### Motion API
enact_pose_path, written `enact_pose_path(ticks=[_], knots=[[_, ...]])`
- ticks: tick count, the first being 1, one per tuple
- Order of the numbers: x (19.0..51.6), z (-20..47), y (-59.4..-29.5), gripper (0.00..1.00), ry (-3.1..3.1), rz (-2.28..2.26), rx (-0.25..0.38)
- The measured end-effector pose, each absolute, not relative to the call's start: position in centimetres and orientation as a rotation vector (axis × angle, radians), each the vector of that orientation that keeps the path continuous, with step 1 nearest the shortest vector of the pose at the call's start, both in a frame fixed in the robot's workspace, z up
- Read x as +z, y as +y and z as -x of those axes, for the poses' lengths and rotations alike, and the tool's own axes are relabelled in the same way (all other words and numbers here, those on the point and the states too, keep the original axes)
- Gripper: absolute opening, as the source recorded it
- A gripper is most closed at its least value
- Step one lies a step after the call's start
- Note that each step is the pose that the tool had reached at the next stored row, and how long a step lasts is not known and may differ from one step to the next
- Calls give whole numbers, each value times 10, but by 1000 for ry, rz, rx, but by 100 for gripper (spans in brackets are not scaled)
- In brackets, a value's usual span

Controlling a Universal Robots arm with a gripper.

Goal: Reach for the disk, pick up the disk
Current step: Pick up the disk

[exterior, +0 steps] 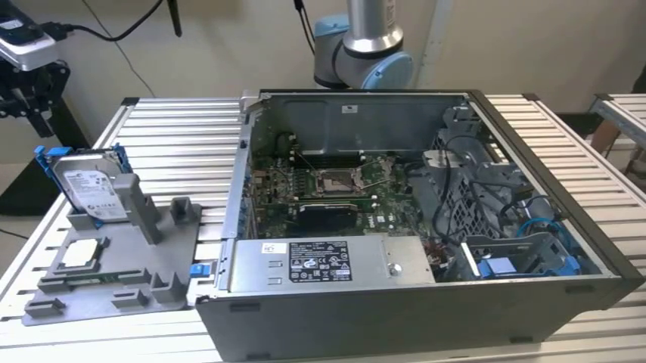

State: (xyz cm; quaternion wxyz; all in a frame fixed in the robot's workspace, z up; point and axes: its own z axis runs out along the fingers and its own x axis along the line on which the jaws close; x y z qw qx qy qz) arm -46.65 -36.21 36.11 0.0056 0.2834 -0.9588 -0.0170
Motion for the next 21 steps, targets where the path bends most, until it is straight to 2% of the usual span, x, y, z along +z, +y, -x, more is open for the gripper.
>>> enact_pose_path(ticks=[21], knots=[[361,467,-362,0,-2772,-1439,-48]])
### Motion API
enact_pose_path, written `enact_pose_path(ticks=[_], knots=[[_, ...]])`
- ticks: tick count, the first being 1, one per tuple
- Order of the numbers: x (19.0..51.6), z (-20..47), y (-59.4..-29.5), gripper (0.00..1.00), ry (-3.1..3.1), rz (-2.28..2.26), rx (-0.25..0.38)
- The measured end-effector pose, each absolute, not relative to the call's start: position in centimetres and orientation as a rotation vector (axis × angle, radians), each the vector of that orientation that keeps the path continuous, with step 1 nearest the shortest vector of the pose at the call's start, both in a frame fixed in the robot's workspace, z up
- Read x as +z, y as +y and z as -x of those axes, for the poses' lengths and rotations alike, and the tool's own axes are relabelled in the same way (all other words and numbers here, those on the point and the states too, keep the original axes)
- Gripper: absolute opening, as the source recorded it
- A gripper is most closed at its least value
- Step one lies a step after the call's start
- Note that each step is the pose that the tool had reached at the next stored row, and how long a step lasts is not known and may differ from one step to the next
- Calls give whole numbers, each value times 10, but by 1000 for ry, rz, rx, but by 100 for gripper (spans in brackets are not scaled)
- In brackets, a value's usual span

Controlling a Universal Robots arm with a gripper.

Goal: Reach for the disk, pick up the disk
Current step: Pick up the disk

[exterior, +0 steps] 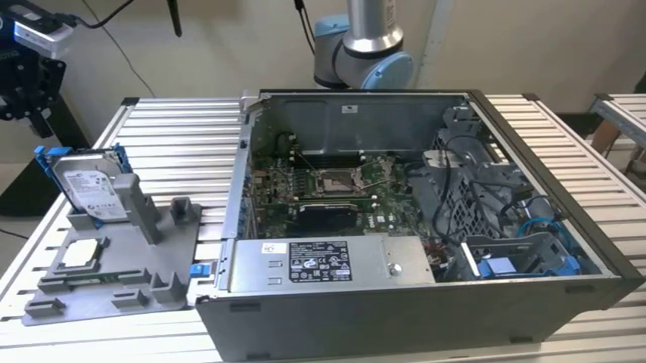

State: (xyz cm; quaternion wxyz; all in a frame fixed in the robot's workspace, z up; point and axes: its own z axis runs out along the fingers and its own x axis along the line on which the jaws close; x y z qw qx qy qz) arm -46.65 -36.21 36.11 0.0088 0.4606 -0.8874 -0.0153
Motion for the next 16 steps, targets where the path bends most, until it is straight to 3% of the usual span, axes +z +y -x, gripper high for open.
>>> enact_pose_path(ticks=[16], knots=[[361,467,-362,0,-2507,-1856,-42]])
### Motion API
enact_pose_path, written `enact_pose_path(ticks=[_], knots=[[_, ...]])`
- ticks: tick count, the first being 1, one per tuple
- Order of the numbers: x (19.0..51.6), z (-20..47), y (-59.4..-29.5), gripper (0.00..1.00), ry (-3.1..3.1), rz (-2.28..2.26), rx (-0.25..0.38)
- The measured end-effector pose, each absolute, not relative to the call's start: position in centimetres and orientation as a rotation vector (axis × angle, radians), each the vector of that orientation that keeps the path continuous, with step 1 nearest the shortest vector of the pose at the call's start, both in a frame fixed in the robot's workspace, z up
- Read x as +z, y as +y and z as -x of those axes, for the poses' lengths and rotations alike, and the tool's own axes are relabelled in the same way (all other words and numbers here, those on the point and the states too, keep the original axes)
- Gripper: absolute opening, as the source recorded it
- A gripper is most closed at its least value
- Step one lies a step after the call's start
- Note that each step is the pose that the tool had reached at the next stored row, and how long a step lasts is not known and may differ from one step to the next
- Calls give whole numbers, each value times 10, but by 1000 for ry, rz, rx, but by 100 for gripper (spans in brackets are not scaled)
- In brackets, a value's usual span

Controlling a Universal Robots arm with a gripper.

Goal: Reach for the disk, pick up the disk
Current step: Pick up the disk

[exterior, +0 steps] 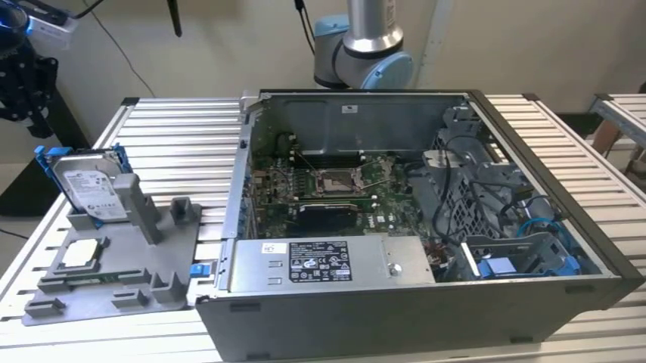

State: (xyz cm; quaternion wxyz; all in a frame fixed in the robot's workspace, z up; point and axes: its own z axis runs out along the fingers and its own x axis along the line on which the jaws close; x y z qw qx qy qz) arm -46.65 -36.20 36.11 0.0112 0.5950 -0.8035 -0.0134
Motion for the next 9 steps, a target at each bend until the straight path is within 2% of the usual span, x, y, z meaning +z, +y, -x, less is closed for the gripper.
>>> enact_pose_path(ticks=[9], knots=[[361,467,-362,0,-2345,-2055,-37]])
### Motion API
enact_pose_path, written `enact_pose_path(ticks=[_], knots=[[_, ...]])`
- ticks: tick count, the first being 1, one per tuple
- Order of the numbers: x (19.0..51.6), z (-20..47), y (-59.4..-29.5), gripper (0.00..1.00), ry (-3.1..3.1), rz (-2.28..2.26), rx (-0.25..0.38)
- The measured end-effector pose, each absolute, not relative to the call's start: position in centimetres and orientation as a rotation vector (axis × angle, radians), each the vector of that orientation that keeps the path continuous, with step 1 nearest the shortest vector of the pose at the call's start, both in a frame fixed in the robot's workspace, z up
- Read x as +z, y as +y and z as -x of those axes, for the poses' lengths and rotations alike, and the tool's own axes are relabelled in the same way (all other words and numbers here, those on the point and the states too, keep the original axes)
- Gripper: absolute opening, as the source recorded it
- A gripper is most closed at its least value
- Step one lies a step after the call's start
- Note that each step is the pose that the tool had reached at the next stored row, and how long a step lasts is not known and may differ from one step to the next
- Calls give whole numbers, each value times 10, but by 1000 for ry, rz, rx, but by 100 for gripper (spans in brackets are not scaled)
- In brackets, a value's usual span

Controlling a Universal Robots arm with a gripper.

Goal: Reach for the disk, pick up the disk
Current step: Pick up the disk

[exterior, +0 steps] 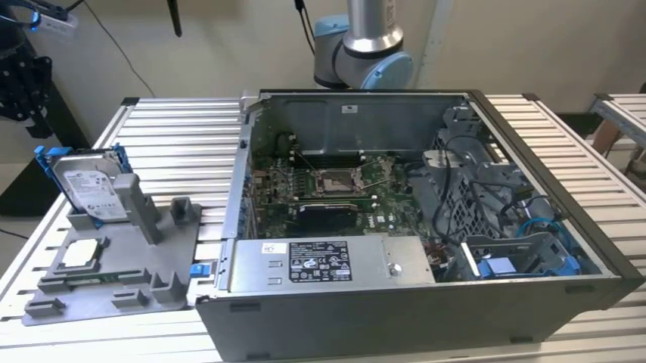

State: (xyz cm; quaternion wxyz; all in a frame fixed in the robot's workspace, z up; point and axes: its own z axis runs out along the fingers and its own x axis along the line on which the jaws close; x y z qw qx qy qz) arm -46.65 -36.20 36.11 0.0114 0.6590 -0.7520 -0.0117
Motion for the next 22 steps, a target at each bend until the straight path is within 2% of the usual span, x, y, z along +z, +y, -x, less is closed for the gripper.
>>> enact_pose_path(ticks=[14,15,22], knots=[[360,467,-362,0,-2218,-2206,-19],[360,467,-362,100,-2218,-2206,-19],[355,467,-362,100,-2219,-2207,-21]])
